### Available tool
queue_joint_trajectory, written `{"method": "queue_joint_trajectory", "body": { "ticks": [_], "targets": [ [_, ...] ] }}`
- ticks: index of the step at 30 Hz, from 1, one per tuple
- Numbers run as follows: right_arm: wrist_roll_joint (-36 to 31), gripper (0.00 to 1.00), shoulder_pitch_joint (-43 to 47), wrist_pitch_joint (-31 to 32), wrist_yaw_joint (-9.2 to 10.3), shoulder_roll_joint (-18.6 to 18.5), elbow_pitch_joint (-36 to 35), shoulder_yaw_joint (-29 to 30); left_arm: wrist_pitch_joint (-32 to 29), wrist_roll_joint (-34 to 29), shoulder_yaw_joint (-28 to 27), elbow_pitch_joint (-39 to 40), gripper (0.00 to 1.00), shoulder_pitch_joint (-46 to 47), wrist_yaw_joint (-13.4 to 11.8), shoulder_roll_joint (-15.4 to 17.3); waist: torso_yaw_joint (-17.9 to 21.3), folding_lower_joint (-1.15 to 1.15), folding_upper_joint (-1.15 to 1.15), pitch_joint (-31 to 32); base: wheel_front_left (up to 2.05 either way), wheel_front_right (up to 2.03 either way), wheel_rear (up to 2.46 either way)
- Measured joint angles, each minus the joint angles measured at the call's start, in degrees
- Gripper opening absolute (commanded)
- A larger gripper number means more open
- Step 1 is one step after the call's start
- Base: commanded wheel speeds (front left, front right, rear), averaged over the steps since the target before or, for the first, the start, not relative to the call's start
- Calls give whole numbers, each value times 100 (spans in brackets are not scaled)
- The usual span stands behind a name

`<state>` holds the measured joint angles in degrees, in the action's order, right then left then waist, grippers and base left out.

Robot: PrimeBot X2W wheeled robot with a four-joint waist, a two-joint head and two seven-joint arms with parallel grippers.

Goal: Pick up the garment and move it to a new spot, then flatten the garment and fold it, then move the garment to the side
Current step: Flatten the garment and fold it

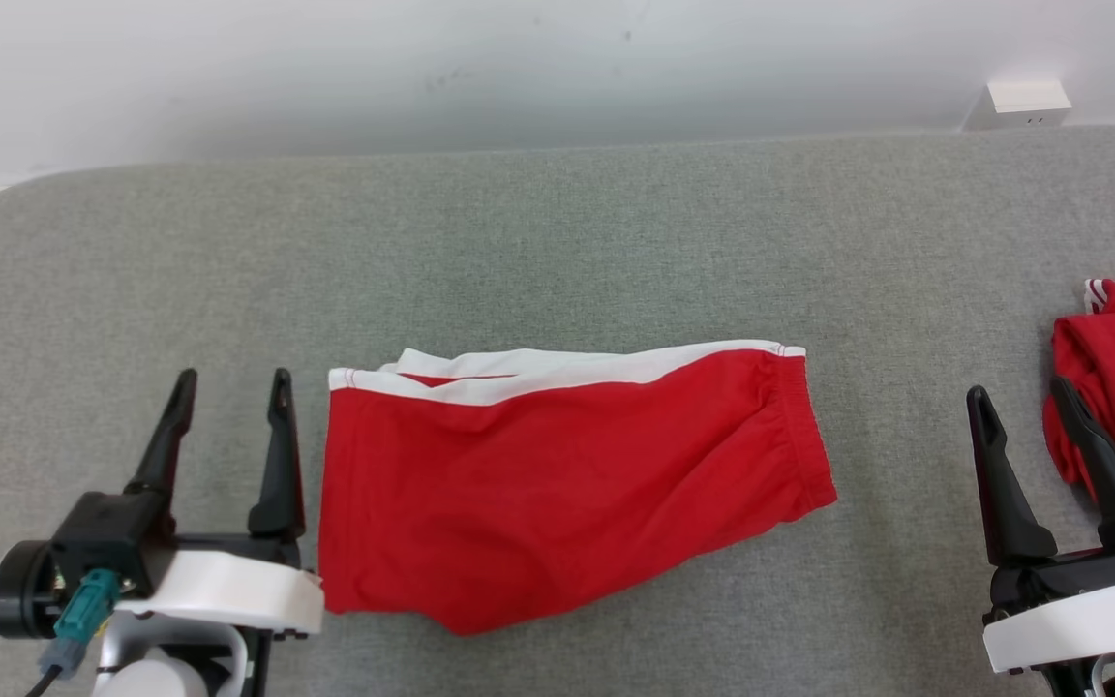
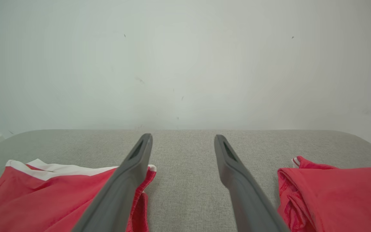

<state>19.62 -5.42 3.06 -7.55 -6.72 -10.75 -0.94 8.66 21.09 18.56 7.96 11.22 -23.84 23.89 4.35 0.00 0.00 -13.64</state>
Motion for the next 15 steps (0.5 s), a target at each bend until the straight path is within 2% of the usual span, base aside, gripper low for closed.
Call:
{"method": "queue_joint_trajectory", "body": {
  "ticks": [5,12,15],
  "targets": [
    [-8,100,40,62,0,-1,-48,29,-60,-48,-21,74,100,-74,-87,67,-8,0,0,10,0,0,0],
    [-58,100,62,164,0,-36,-52,73,-112,-48,46,131,100,-75,-89,62,-63,0,0,-19,0,0,0],
    [-82,100,-34,254,0,-125,64,-92,-126,-48,103,142,100,-10,-70,18,-145,0,0,-78,0,0,0]
  ]
}}
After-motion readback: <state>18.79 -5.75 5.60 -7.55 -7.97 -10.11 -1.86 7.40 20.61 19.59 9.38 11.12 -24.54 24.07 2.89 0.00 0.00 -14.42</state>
